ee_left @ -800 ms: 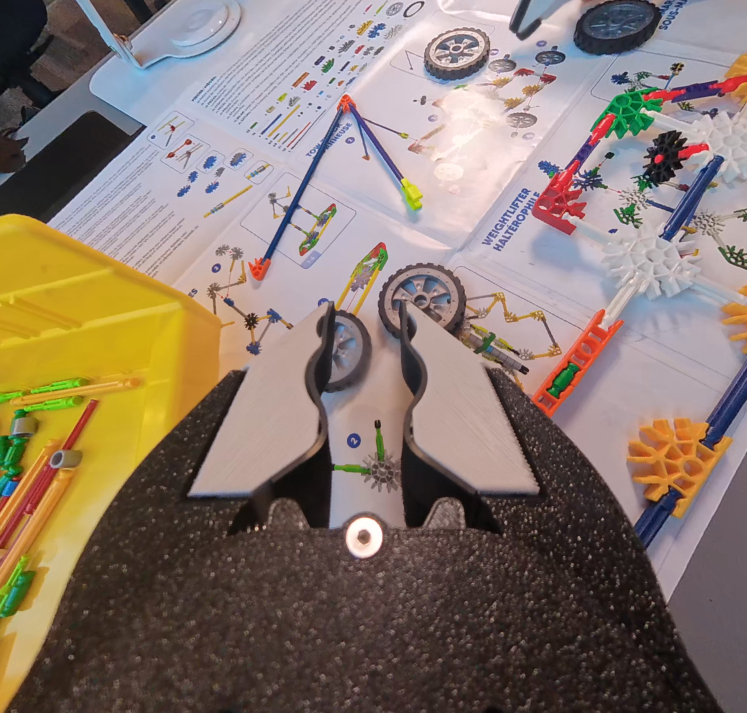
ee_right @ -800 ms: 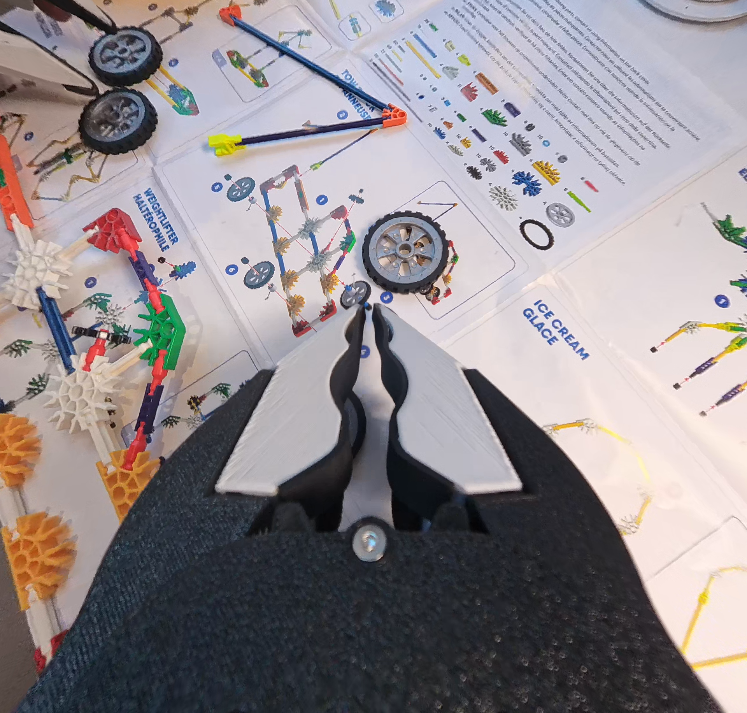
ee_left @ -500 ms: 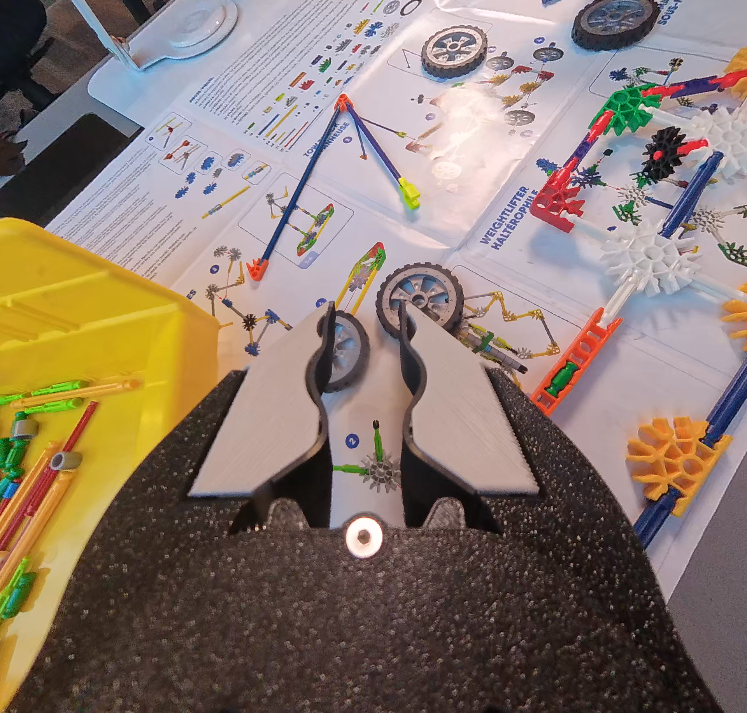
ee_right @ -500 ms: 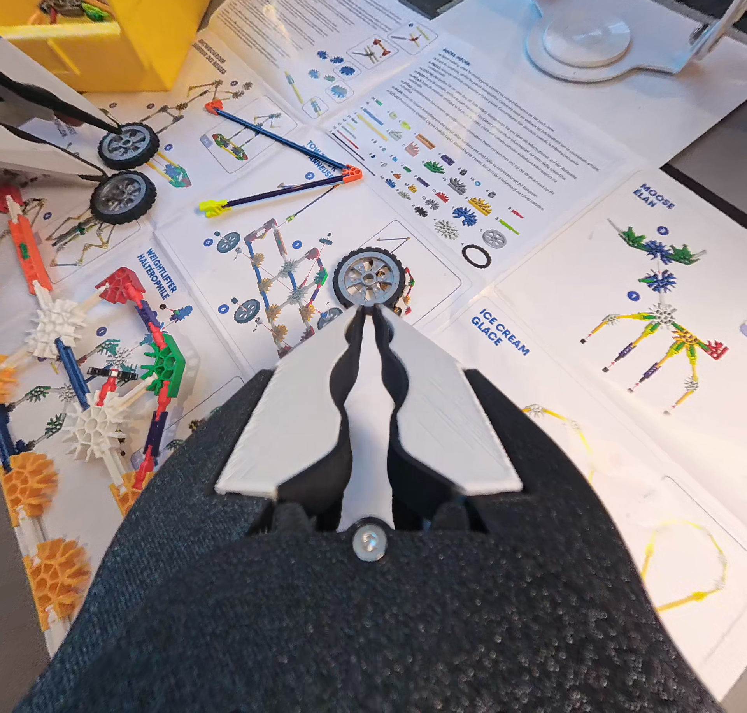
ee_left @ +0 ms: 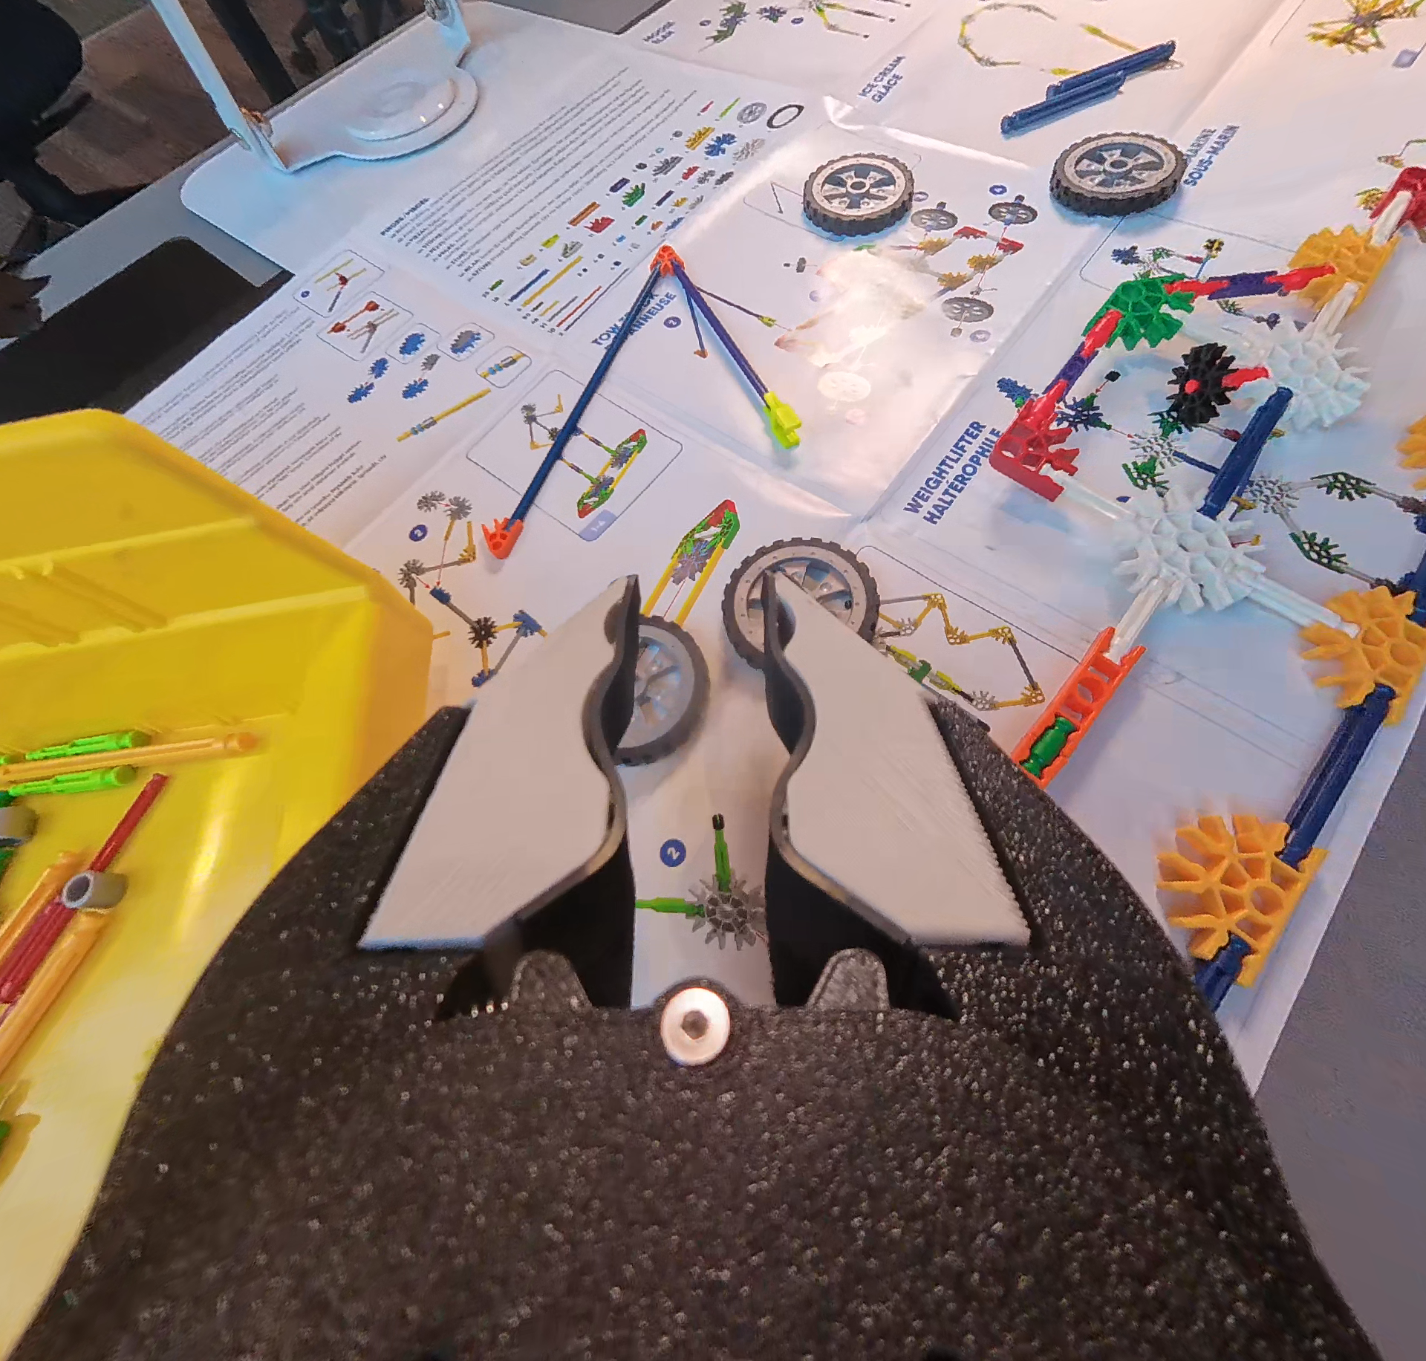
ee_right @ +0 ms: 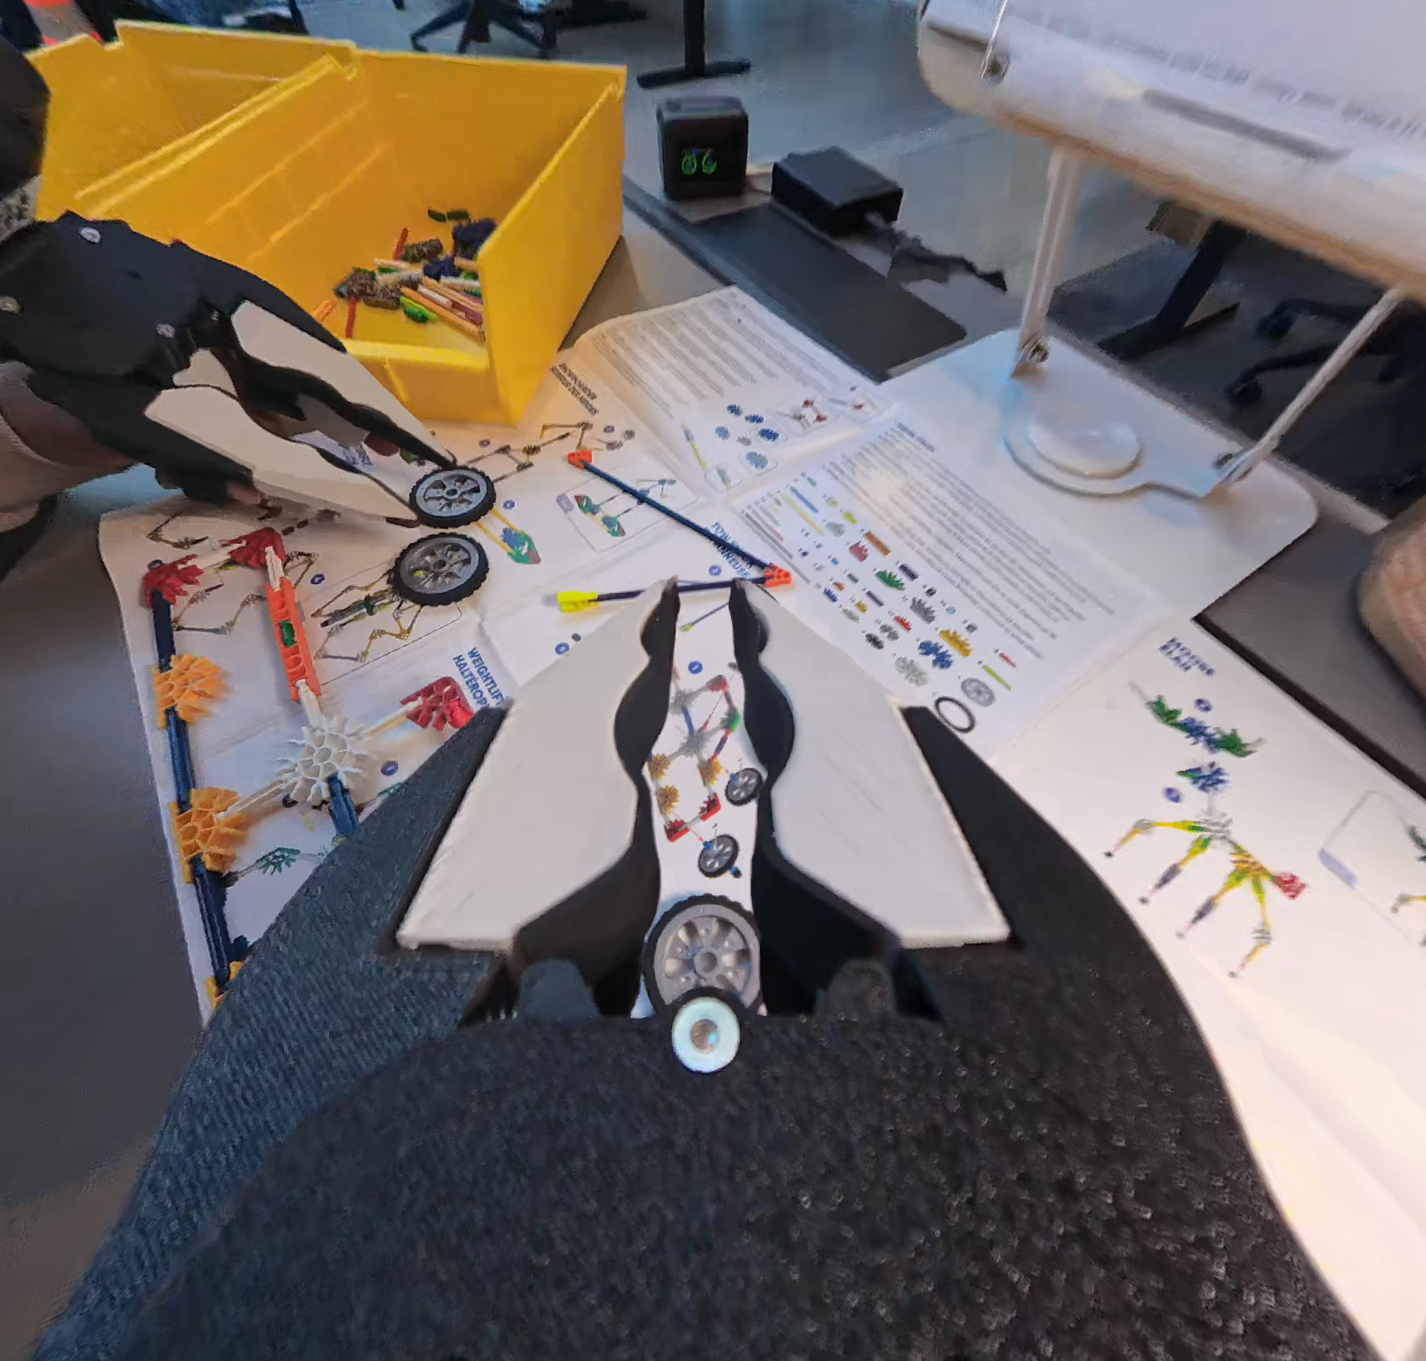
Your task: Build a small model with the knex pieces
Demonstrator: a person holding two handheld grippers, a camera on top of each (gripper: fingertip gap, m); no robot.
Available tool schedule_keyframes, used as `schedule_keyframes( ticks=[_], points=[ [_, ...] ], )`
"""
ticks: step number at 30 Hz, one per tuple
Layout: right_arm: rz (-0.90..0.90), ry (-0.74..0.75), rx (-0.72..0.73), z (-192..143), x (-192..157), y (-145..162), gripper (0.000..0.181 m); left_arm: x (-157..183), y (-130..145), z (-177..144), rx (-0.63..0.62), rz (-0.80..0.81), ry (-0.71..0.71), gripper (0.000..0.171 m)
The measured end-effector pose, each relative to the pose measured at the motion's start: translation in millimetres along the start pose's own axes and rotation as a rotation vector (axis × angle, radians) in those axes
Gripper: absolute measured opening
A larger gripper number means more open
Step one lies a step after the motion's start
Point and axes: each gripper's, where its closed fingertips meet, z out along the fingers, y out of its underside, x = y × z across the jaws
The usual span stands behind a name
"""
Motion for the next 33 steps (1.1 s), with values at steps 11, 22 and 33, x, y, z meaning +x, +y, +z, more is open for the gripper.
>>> schedule_keyframes(
  ticks=[11,22,33],
  points=[
    [-0.003,0.626,0.095,-286,140,-8,0.015,-16,-17,-13,0.072,-0.060,-0.056,0.029],
    [0.045,0.414,-0.370,-257,121,183,0.017,-29,-32,-18,0.096,-0.088,-0.140,0.028],
    [0.148,0.643,-0.503,-277,220,169,0.012,-43,-36,-22,0.130,-0.139,-0.202,0.028]
  ],
)
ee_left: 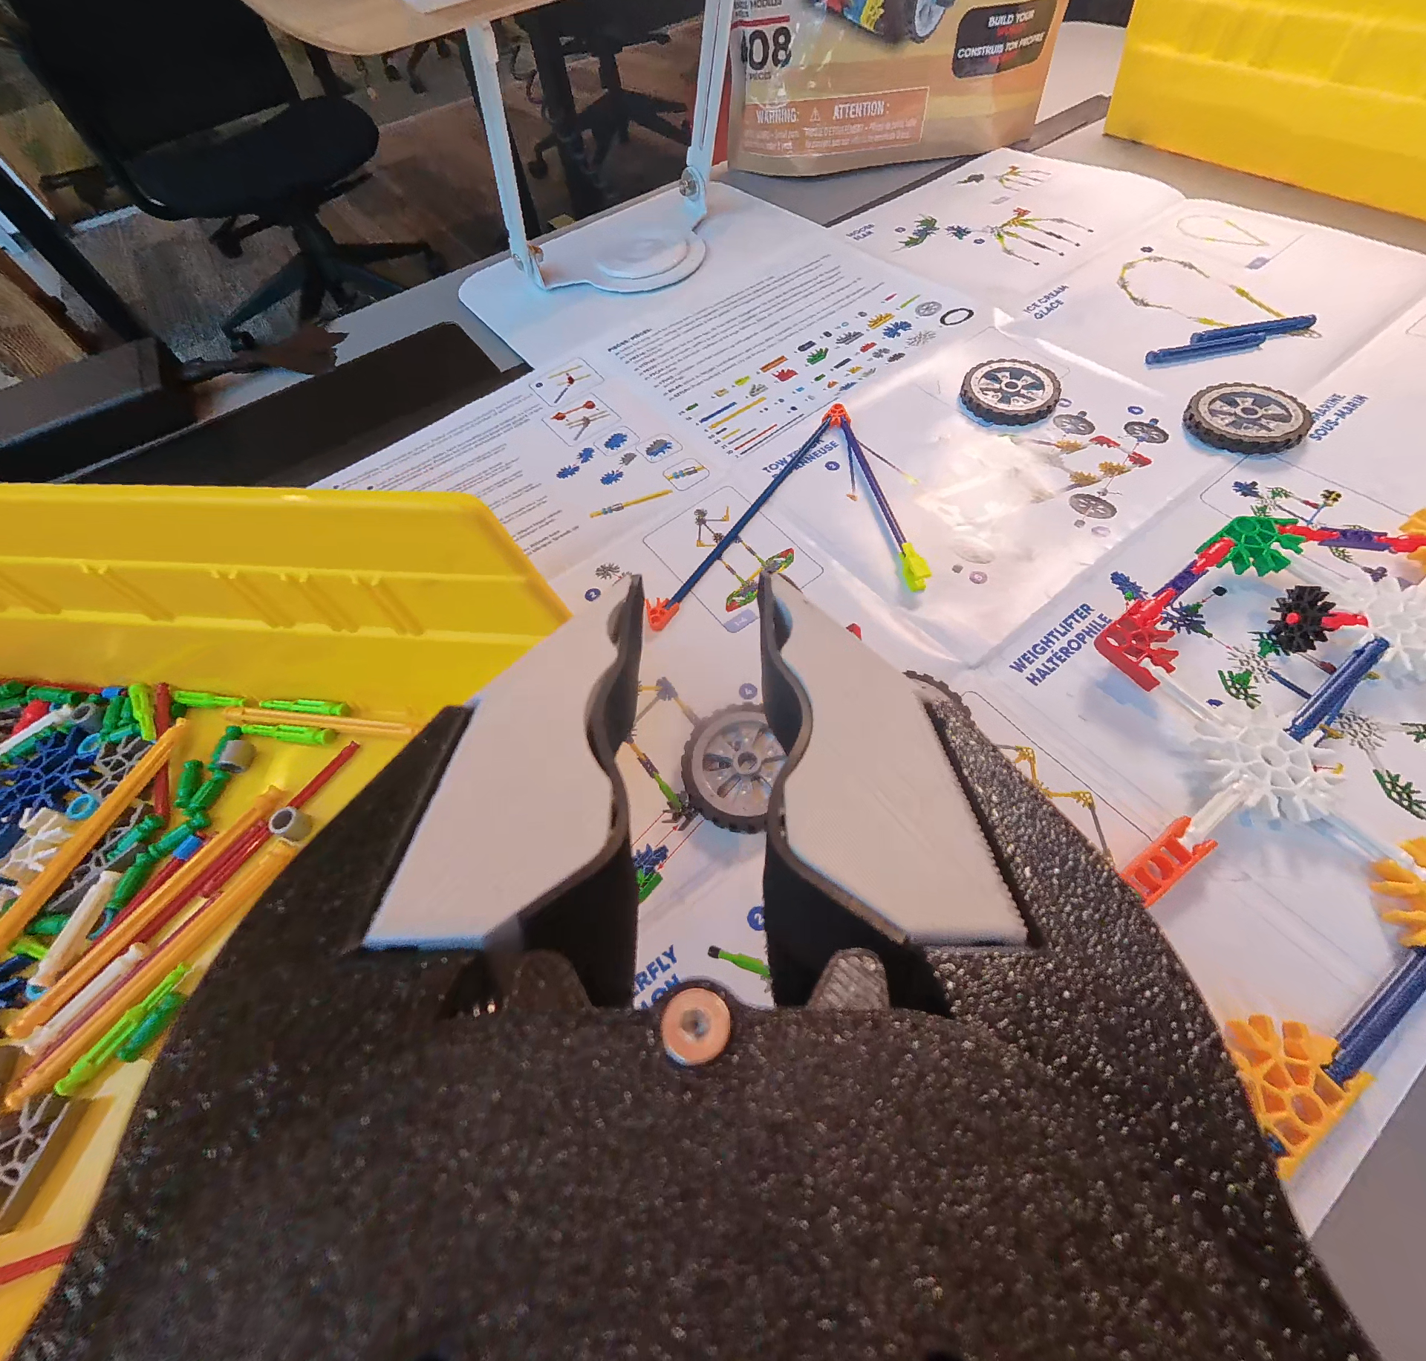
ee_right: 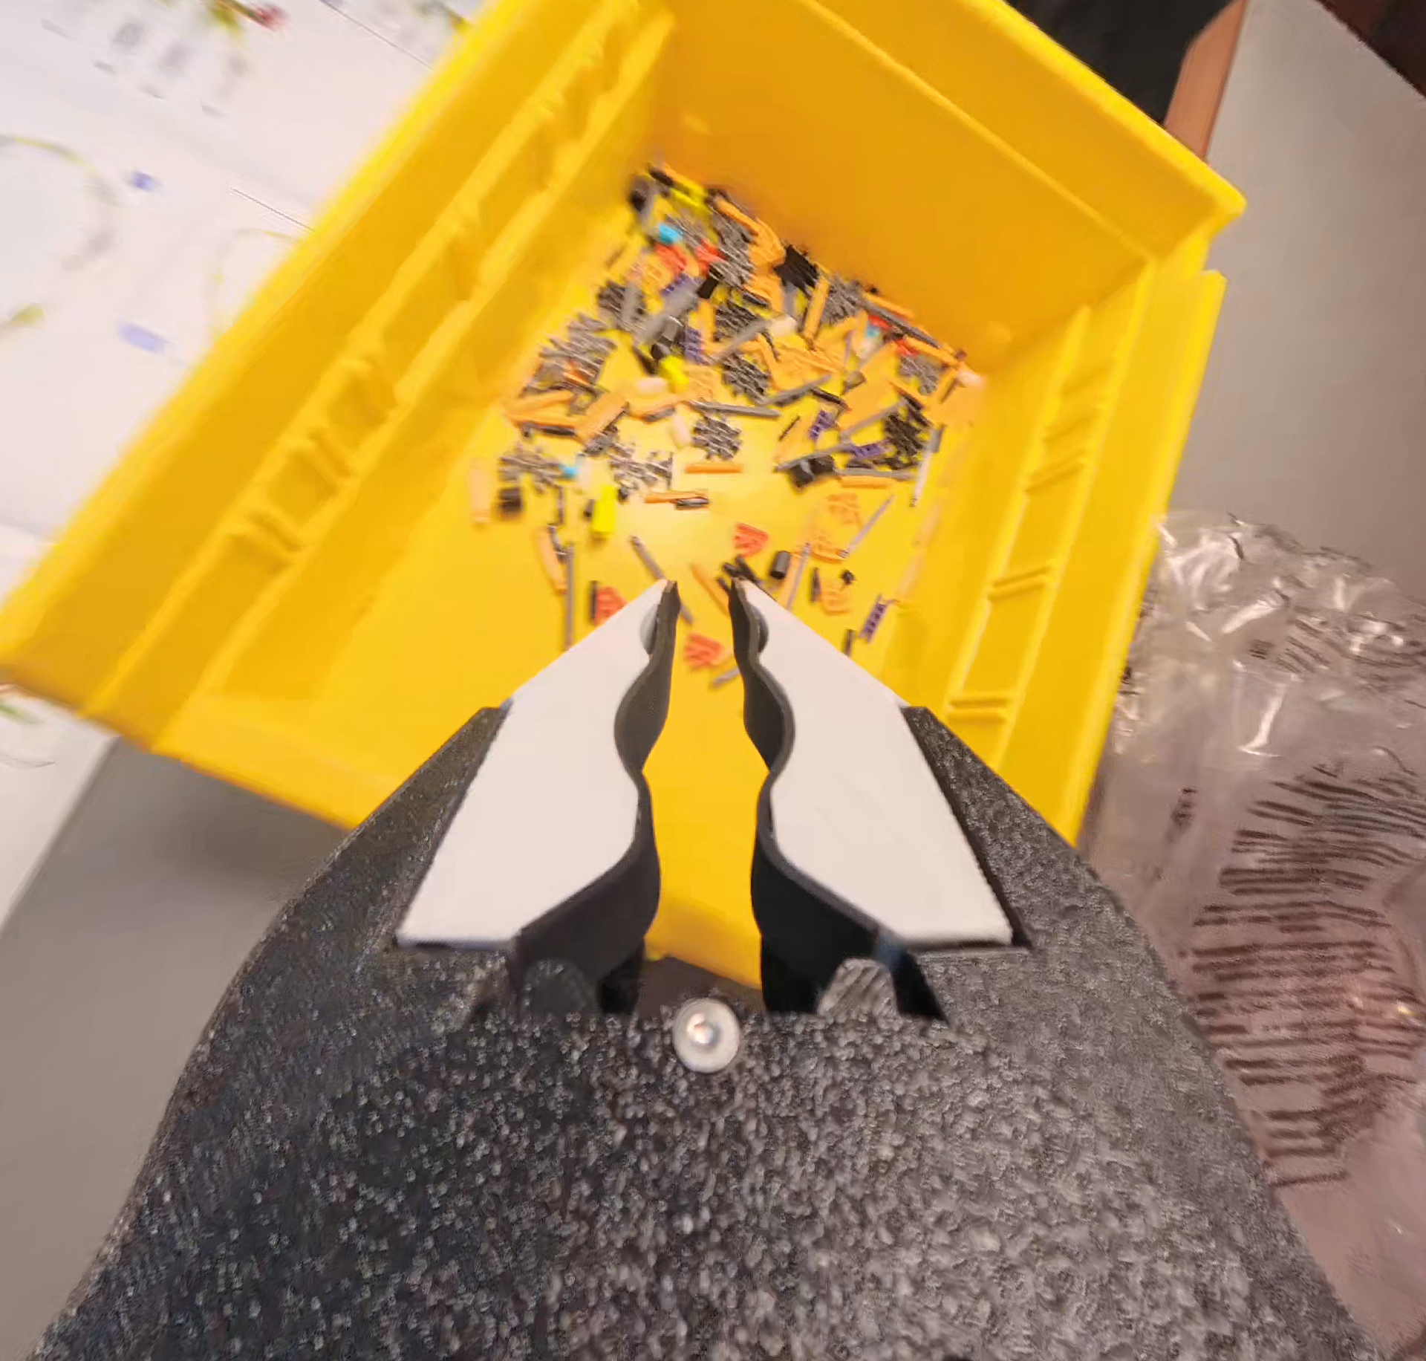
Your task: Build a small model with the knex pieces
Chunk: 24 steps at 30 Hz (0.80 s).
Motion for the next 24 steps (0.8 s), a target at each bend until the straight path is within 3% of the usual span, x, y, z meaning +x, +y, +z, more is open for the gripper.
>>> schedule_keyframes(
  ticks=[2,4,8,12,24],
  points=[
    [0.047,0.066,-0.110,27,28,16,0.012,-1,1,1,-0.003,0.005,-0.001,0.028],
    [0.160,-0.005,-0.148,50,26,24,0.014,-2,2,0,-0.005,0.006,-0.004,0.028],
    [0.208,-0.016,-0.164,72,26,29,0.013,-7,9,-2,-0.014,-0.012,-0.013,0.028],
    [0.210,-0.002,-0.186,79,30,30,0.001,-9,12,-1,-0.020,-0.023,-0.004,0.028],
    [0.286,-0.052,-0.146,78,31,23,0.000,-7,12,-1,-0.019,-0.021,0.001,0.028]
  ],
)
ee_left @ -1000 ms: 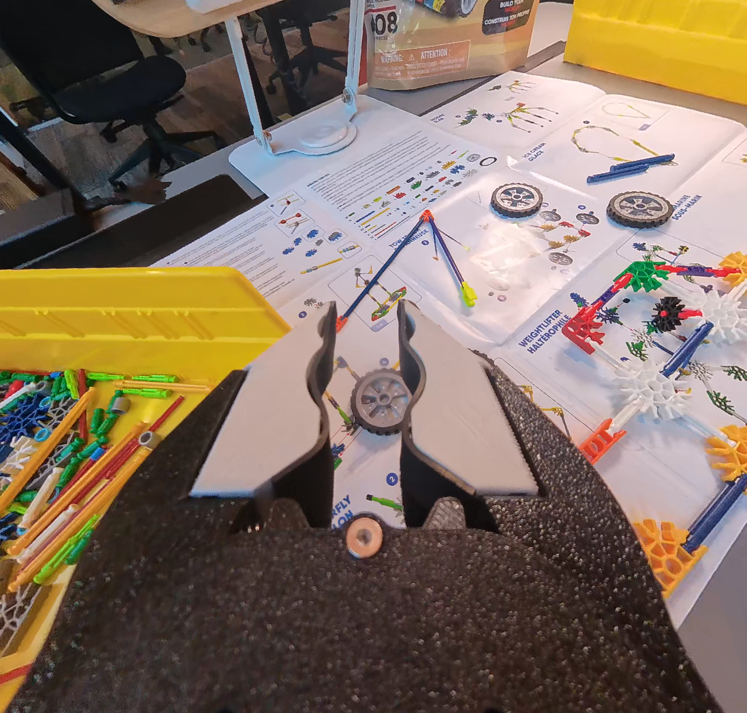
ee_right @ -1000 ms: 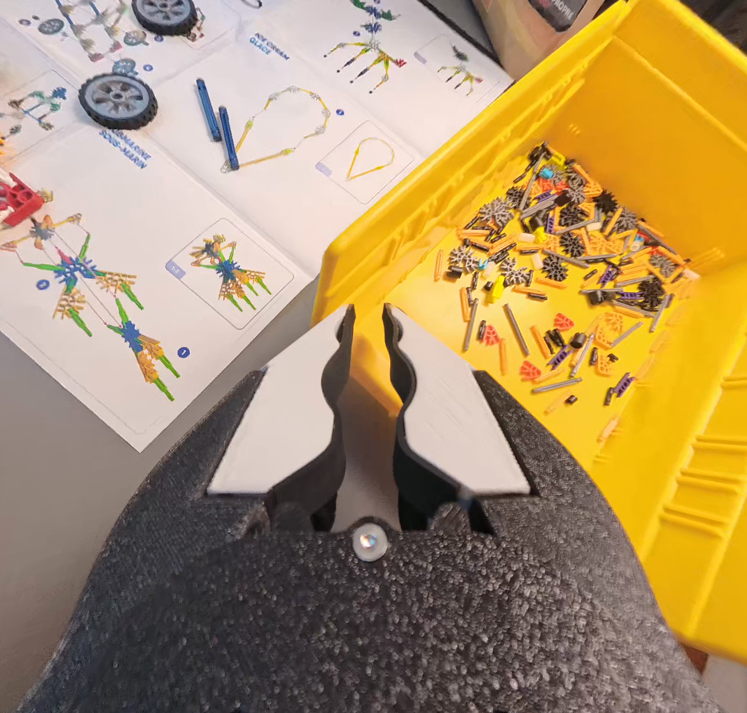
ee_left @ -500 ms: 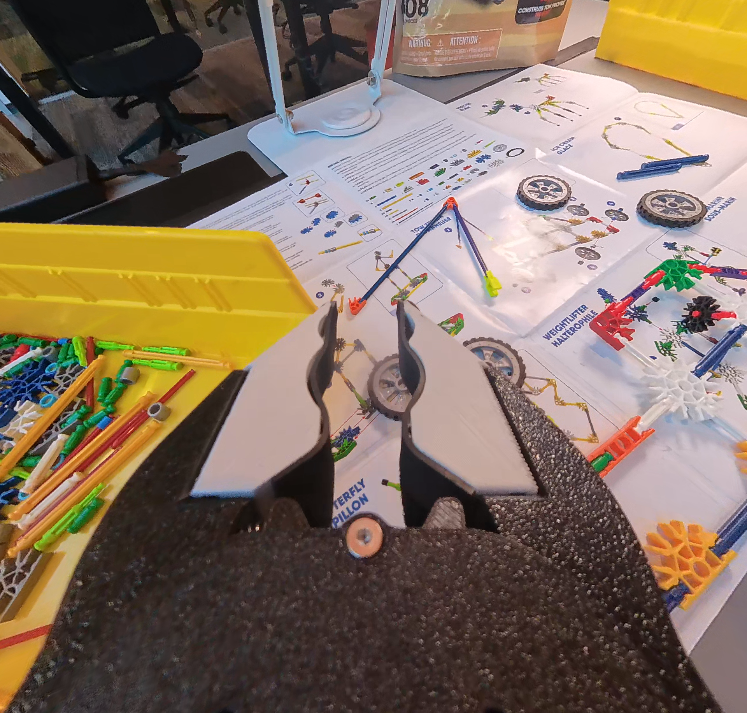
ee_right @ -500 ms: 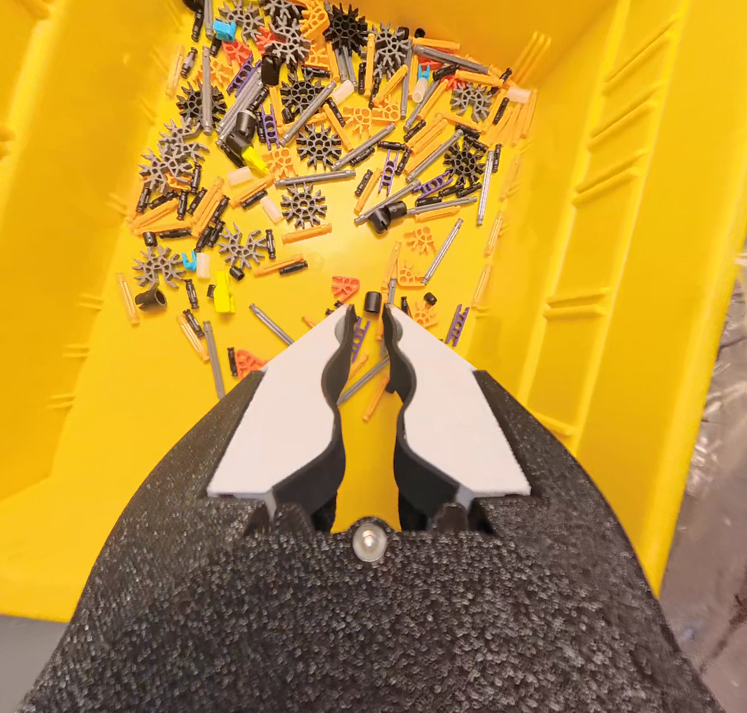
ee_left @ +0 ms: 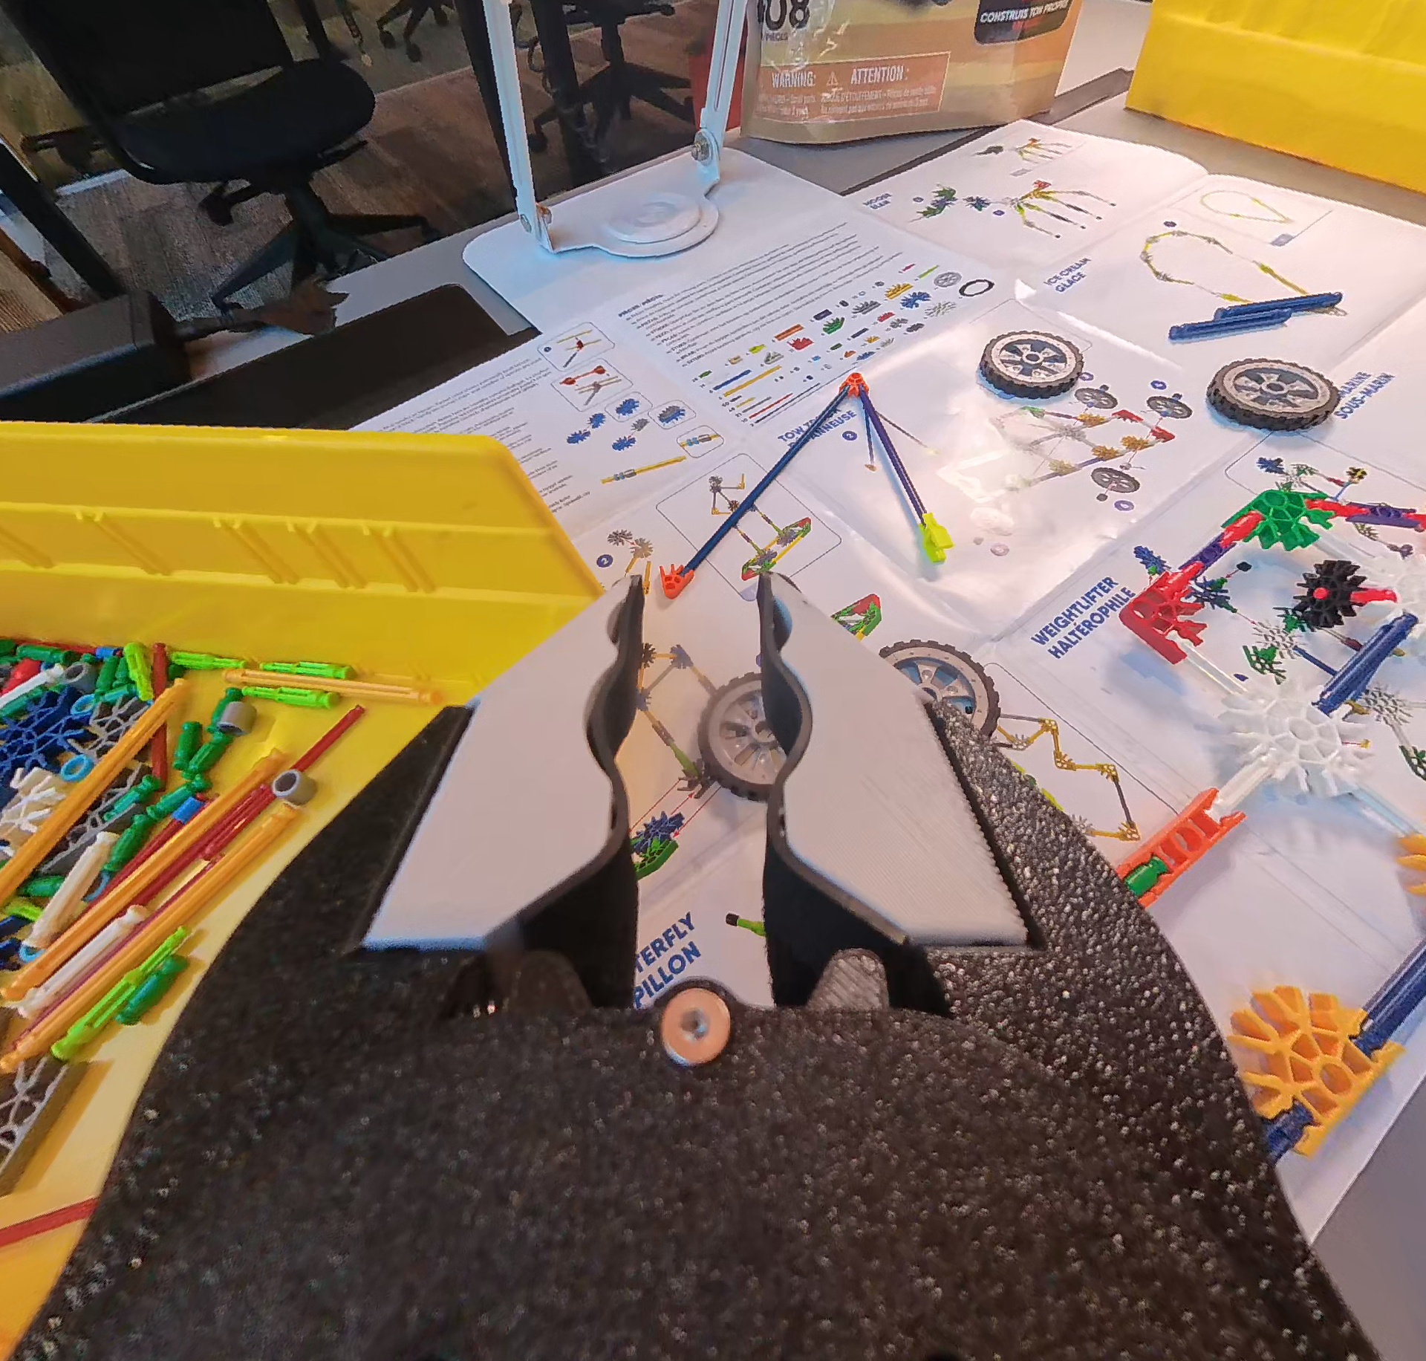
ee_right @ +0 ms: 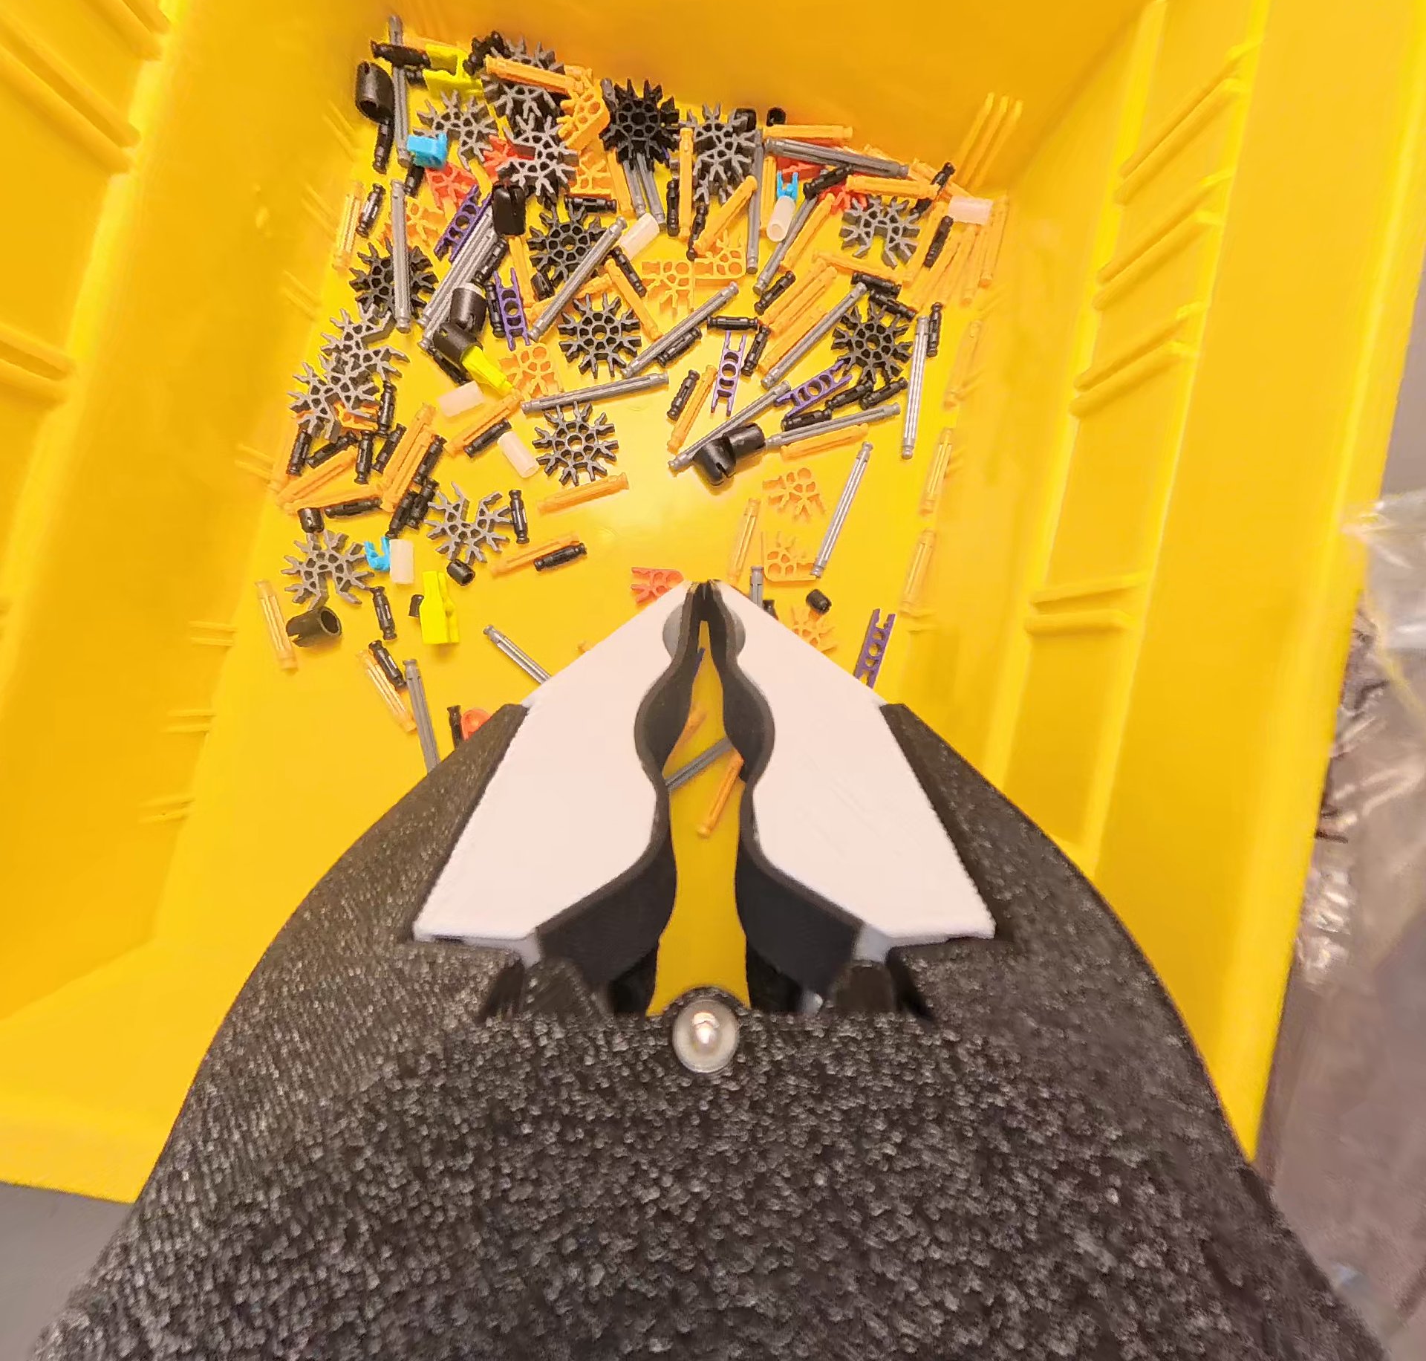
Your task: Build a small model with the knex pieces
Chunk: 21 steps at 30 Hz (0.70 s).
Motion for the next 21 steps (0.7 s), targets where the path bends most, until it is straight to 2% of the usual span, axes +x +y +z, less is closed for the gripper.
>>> schedule_keyframes(
  ticks=[16,19,21],
  points=[
    [-0.031,0.058,-0.062,3,5,8,0.007,3,1,1,-0.003,0.002,0.013,0.028],
    [-0.014,0.021,0.018,-10,-1,-3,0.007,3,0,-1,0.002,0.002,0.013,0.028],
    [-0.003,-0.039,0.131,-33,-19,-23,0.007,3,-1,-1,0.006,0.001,0.013,0.028]
  ],
)
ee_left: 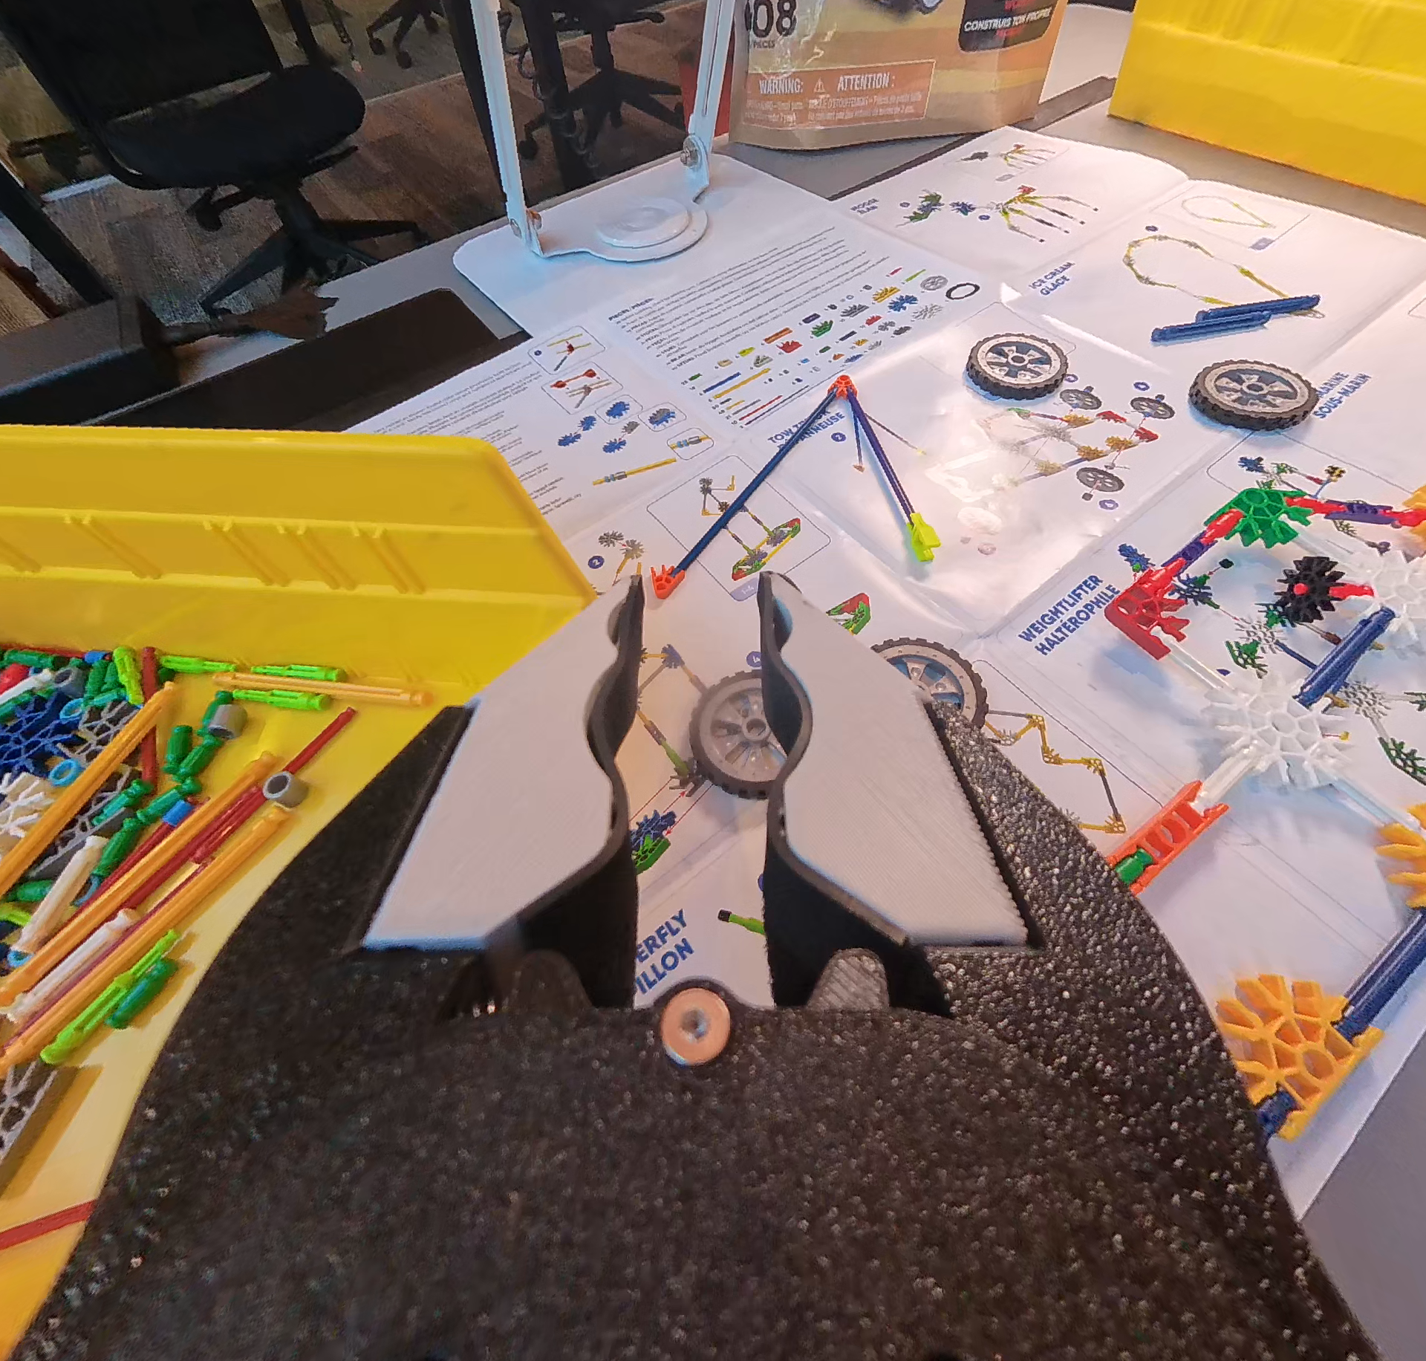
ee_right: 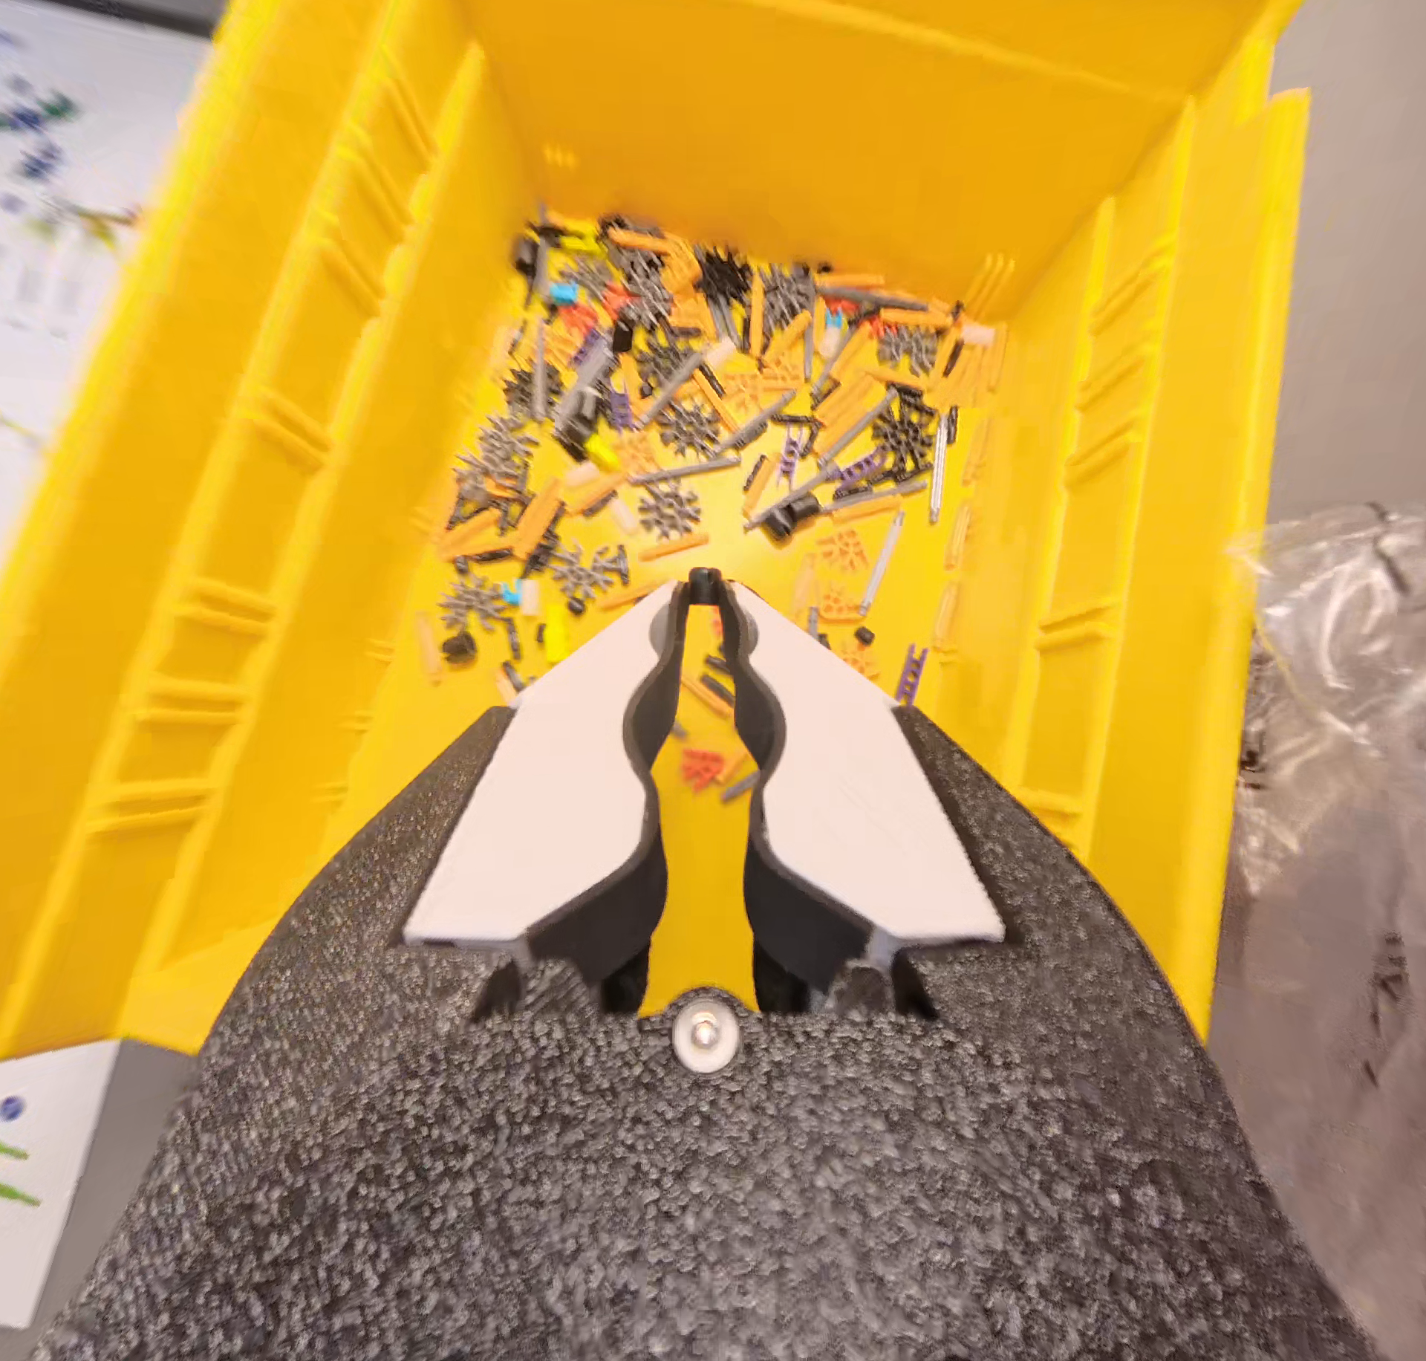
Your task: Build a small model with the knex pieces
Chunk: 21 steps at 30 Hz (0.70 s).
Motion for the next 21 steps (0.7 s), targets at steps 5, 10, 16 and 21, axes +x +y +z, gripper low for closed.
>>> schedule_keyframes(
  ticks=[5,10,16,21],
  points=[
    [-0.281,-0.185,0.236,-73,-133,-48,0.006,2,2,3,-0.008,0.002,0.007,0.028],
    [-0.486,-0.366,0.119,-55,-253,-3,0.006,11,2,4,-0.010,0.012,0.031,0.028],
    [-0.499,-0.437,0.000,-3,-298,45,0.007,17,2,0,-0.014,0.047,0.038,0.028],
    [-0.500,-0.427,-0.032,8,-299,52,0.007,18,4,0,-0.020,0.041,0.053,0.028]
  ],
)
